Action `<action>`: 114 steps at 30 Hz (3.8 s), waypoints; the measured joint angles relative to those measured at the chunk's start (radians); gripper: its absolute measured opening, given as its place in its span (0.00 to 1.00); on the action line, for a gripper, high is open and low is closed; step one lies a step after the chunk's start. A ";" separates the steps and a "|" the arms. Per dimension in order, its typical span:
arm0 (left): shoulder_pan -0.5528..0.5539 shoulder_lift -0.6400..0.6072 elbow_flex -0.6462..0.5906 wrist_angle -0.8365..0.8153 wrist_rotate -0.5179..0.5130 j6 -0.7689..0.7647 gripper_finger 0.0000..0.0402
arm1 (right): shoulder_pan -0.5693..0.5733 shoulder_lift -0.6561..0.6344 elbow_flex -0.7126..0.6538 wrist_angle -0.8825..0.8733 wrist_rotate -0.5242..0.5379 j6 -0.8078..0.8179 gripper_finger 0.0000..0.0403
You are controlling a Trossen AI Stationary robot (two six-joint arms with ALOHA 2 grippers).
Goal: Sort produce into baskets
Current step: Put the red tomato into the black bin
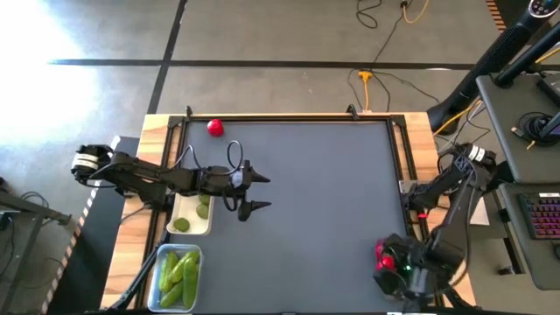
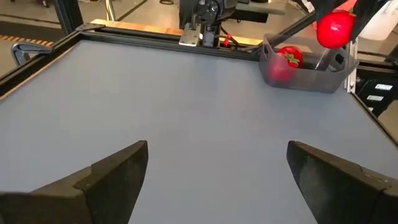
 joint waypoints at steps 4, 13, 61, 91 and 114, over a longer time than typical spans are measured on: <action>0.002 0.000 0.000 0.009 0.001 0.044 0.91 | 0.059 0.049 0.000 0.004 -0.092 0.143 0.68; 0.010 0.000 -0.001 0.036 0.001 0.070 0.91 | 0.050 0.188 -0.004 0.019 -0.216 0.136 0.68; 0.326 -0.415 -0.002 -0.627 -0.078 -0.064 0.56 | -0.336 0.197 0.174 -0.211 0.441 -0.726 0.90; 0.862 0.094 0.411 -1.153 -0.238 0.075 0.58 | -0.544 0.199 0.106 0.160 0.491 -1.346 0.90; 1.026 0.257 0.561 -1.260 -0.094 0.255 0.49 | -0.534 0.199 0.022 0.208 0.516 -1.287 0.90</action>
